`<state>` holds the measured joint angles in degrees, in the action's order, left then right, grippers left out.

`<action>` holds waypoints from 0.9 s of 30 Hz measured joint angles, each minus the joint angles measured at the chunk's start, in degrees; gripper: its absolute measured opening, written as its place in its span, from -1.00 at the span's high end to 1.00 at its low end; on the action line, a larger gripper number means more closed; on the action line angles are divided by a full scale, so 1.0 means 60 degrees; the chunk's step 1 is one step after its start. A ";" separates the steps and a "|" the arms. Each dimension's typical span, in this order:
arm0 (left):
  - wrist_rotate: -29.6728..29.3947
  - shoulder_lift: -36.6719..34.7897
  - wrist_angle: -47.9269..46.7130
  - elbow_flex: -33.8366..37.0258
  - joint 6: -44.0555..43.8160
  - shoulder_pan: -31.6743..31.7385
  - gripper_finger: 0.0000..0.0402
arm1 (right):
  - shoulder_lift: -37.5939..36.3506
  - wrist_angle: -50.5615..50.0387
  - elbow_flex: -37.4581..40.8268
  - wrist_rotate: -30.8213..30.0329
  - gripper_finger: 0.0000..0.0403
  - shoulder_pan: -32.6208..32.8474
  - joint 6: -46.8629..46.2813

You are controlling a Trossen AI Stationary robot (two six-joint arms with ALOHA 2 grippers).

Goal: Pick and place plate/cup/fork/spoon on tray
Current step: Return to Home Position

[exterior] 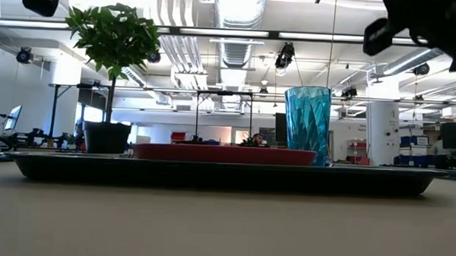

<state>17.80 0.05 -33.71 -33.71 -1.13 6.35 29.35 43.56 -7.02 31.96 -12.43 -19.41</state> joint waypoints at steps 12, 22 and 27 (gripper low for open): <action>0.1215 0.0047 -0.0034 0.0047 0.0591 -0.0006 1.00 | 0.0367 0.0739 0.0370 -0.0065 0.89 0.0000 0.0672; 0.1968 0.0069 0.0137 0.0386 -0.0412 -0.0004 1.00 | 0.0381 -0.4504 -0.2196 0.0511 0.89 0.0006 0.1893; 0.2016 0.0421 0.1454 0.1591 -0.1827 -0.0004 1.00 | 0.0370 -0.6814 -0.3529 0.0529 0.89 0.0029 0.2707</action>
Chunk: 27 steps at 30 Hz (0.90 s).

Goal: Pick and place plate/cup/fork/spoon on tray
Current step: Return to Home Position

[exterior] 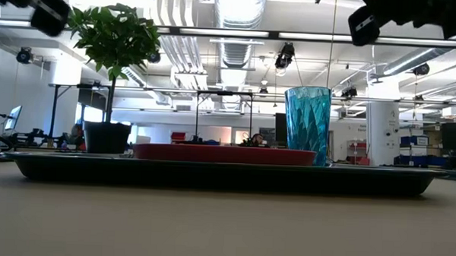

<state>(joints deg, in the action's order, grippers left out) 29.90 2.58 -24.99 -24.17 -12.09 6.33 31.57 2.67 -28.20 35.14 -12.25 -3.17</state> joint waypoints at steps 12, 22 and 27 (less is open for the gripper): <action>-0.1489 0.0609 0.5995 0.3628 -0.0427 -0.0009 1.00 | -0.0119 -0.0498 0.0022 -0.0030 0.89 0.0626 -0.0286; -0.2300 0.0952 0.5806 0.3605 0.0980 -0.0007 1.00 | -0.0259 -0.0469 0.0010 -0.0126 0.89 0.0710 -0.0007; -0.3548 0.1196 0.5754 0.3775 0.1128 -0.0004 1.00 | -0.0193 -0.0475 0.0013 -0.1085 0.89 0.0710 0.0830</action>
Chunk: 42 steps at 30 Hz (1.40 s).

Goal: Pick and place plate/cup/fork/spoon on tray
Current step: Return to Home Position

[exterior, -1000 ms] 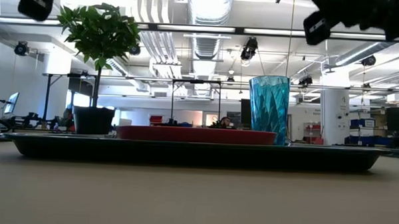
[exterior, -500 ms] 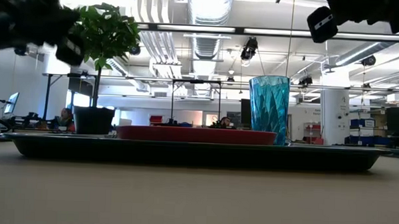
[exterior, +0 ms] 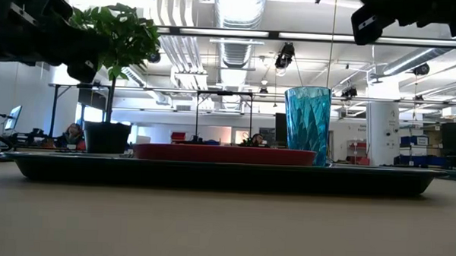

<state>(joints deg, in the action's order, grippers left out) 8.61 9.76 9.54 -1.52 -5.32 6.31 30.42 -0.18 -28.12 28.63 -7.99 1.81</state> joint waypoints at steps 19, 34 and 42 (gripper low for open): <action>-0.0419 0.0347 0.1124 0.0014 -0.0047 -0.0004 1.00 | -0.0462 -0.2148 -0.0875 -0.2373 0.89 0.0004 -0.0604; -0.0359 0.0296 0.1323 0.0014 -0.0044 -0.0004 1.00 | -0.4668 -0.0181 0.3192 -0.3483 0.89 0.0040 -0.1188; -0.0359 0.0366 0.1191 0.0018 0.0037 0.0000 1.00 | -0.5045 0.0015 0.4370 -0.3873 0.89 0.0040 -0.1039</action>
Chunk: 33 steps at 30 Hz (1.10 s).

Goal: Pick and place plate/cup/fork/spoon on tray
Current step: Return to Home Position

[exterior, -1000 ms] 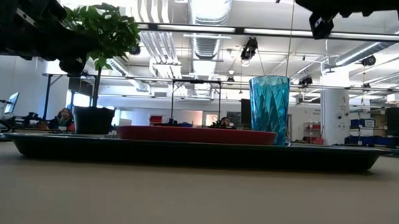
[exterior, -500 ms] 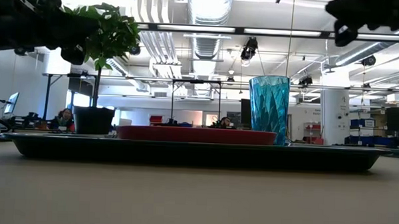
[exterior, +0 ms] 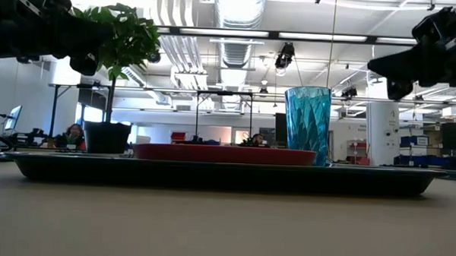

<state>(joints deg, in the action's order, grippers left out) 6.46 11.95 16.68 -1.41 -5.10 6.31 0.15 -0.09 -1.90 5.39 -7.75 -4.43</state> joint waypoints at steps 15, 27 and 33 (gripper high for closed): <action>-0.0733 0.0632 -0.0275 0.0004 0.1169 0.0011 1.00 | 0.0928 -0.0268 0.0063 -0.0838 0.89 0.0000 0.1351; -0.0584 0.0538 -0.0035 0.0088 0.1166 0.0011 1.00 | 0.1741 -0.0147 0.0055 0.0432 0.89 0.0004 0.0739; 0.0307 0.0180 -0.1169 -0.0534 0.1004 0.0005 1.00 | 0.1517 -0.0238 -0.0070 0.1643 0.89 0.0004 0.0712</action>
<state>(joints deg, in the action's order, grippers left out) 8.30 13.03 9.67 -4.61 0.92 6.34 9.25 -1.52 -2.32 15.25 -7.73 -0.15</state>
